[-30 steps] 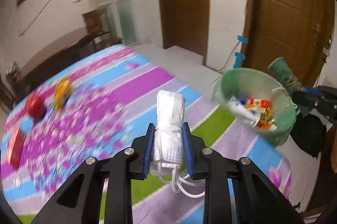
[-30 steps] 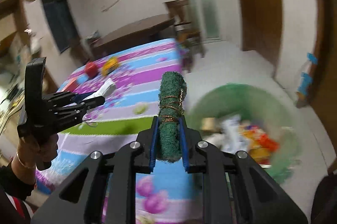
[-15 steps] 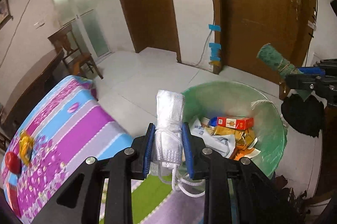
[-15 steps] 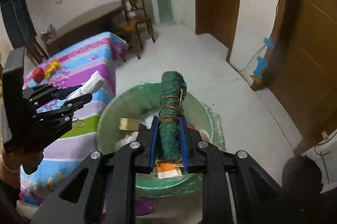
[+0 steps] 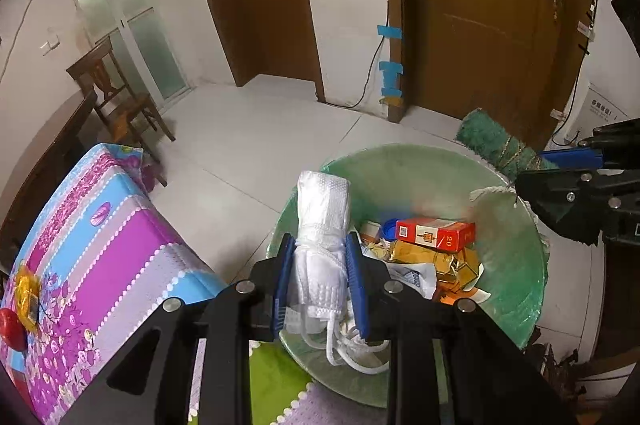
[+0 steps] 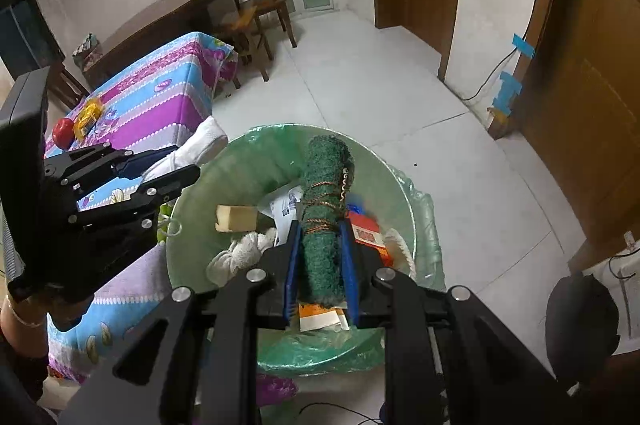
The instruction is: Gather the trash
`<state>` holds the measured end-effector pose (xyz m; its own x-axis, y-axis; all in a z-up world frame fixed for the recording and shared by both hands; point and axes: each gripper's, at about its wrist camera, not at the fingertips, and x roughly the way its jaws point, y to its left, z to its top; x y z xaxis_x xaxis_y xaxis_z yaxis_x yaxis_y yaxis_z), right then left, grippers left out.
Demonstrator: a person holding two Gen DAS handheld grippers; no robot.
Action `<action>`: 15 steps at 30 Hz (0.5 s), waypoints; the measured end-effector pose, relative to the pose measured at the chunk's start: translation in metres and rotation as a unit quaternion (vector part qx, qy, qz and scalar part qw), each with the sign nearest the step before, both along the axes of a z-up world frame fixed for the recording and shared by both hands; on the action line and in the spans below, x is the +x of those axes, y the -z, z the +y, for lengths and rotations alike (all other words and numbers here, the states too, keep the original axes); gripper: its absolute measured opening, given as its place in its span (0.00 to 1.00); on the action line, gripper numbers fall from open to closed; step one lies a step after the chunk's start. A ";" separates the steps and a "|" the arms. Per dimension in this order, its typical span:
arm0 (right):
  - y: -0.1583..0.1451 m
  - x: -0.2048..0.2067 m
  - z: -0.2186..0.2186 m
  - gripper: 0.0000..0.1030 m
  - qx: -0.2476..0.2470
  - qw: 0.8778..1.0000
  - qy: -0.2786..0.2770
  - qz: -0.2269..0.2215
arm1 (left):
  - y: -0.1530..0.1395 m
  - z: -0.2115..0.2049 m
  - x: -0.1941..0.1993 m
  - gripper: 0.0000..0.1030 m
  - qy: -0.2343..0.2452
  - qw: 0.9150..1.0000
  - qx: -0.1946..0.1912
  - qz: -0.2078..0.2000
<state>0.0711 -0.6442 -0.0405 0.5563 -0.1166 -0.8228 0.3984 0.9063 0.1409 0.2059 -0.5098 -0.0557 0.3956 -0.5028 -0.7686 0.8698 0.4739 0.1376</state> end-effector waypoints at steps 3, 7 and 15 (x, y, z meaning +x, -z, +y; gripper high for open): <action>0.002 0.002 -0.003 0.17 0.005 1.000 0.001 -0.001 | 0.003 -0.004 0.003 0.27 0.002 1.000 0.004 0.001; 0.007 0.007 -0.003 0.31 -0.004 1.000 -0.005 0.007 | 0.008 -0.003 0.006 0.62 0.005 1.000 0.014 0.002; 0.009 0.001 -0.005 0.36 0.004 1.000 0.004 -0.006 | 0.008 0.009 0.020 0.72 -0.010 1.000 -0.003 0.015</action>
